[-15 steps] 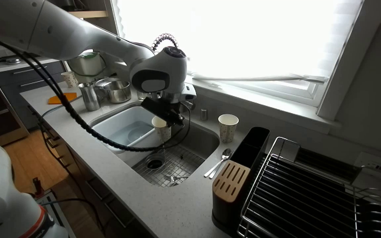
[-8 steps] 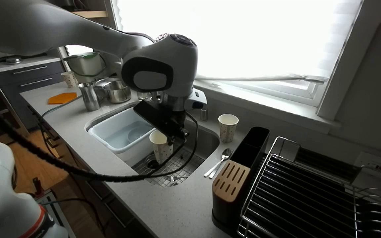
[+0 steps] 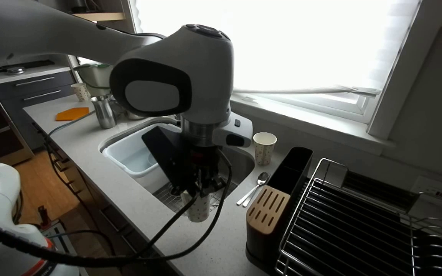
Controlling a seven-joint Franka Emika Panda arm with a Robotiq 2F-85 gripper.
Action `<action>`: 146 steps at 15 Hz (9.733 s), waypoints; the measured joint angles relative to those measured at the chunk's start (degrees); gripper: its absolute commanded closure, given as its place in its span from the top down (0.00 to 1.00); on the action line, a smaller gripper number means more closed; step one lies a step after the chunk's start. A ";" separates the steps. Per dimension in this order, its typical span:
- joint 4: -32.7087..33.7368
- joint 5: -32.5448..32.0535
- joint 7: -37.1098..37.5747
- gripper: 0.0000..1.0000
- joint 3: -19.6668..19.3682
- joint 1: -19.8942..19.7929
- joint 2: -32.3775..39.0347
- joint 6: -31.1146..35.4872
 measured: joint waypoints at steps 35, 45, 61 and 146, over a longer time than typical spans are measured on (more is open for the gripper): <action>5.92 -2.20 19.85 1.00 6.55 6.72 3.75 36.42; 20.79 16.48 7.60 1.00 9.40 8.20 23.88 37.96; 27.26 21.02 4.62 0.26 16.88 0.68 36.50 36.96; 19.18 20.67 22.78 0.01 9.94 6.02 29.05 37.31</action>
